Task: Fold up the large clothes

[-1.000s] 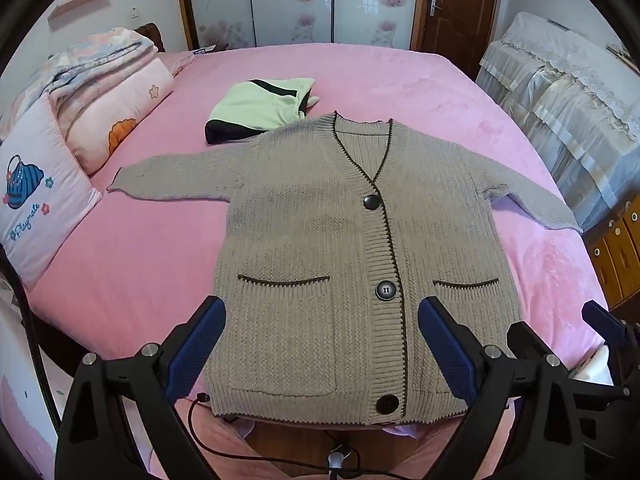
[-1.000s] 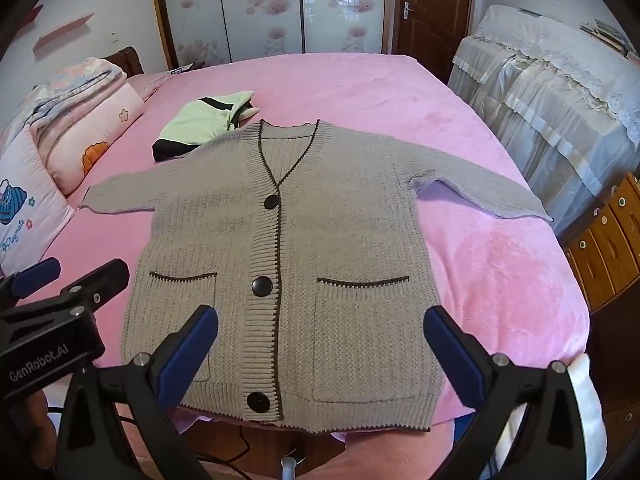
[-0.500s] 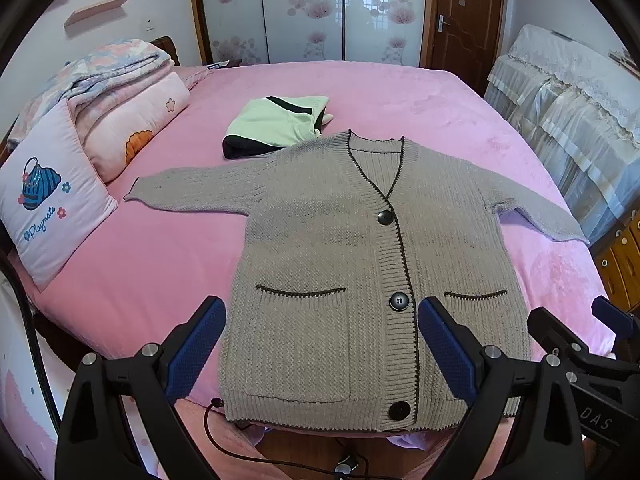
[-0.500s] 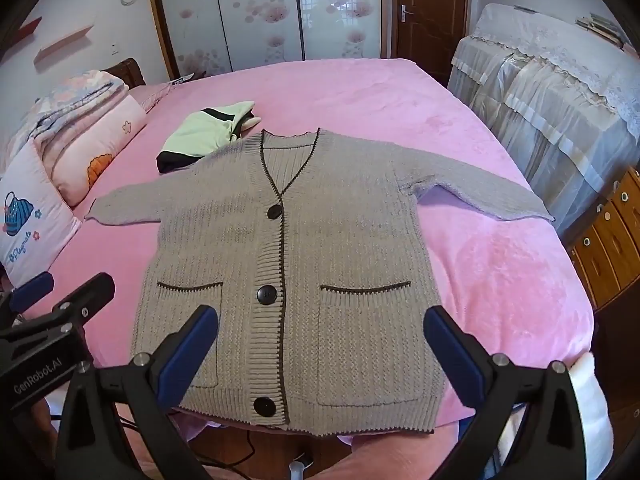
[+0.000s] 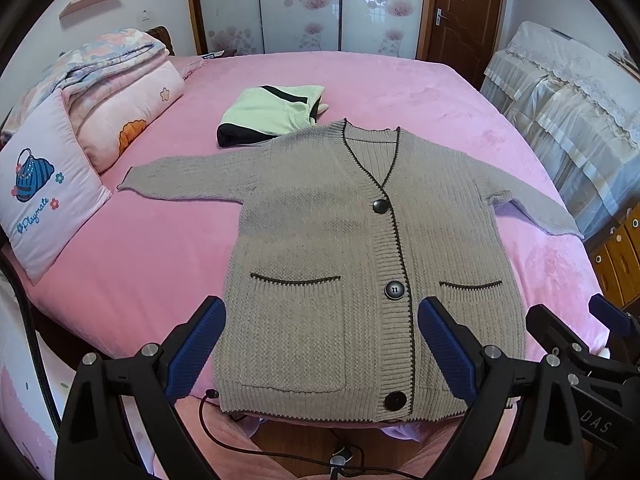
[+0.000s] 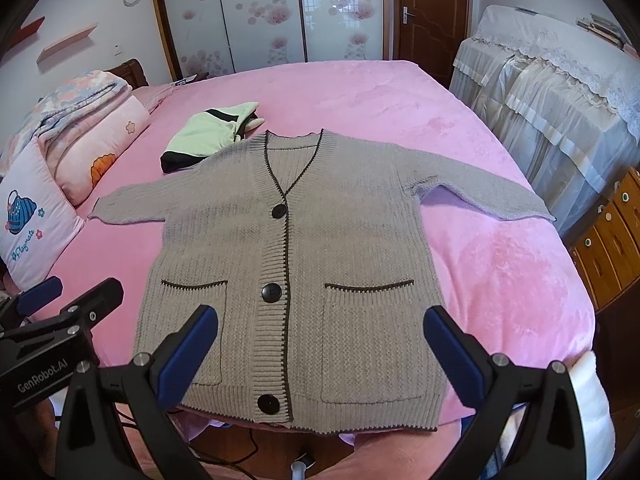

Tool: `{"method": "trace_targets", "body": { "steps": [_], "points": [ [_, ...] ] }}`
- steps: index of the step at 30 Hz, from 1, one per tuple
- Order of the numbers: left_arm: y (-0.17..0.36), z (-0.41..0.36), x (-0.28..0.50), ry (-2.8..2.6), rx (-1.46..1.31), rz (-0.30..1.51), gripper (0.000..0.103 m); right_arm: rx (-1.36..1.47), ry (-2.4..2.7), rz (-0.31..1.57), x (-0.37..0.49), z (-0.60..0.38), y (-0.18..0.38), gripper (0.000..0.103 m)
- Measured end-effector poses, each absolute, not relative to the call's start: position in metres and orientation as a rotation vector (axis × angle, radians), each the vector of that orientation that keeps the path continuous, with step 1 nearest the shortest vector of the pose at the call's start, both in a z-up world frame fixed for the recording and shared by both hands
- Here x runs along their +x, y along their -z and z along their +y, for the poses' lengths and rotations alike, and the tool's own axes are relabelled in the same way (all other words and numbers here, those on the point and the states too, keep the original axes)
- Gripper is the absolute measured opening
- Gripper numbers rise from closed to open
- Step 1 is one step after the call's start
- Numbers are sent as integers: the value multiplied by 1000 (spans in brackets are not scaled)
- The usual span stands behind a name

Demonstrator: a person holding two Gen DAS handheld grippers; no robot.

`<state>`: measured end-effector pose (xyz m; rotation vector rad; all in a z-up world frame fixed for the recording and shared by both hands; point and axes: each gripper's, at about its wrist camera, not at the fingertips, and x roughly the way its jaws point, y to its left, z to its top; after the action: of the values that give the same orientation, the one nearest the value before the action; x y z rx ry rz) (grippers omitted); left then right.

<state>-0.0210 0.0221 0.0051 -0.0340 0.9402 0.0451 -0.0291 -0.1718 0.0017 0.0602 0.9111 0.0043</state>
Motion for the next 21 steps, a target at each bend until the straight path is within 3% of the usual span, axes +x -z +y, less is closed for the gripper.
{"method": "trace_targets", "body": {
  "steps": [21],
  "points": [
    [5,11,-22,-45,-11,968,96,78,-2,907,-33,-177,3,103]
  ]
}}
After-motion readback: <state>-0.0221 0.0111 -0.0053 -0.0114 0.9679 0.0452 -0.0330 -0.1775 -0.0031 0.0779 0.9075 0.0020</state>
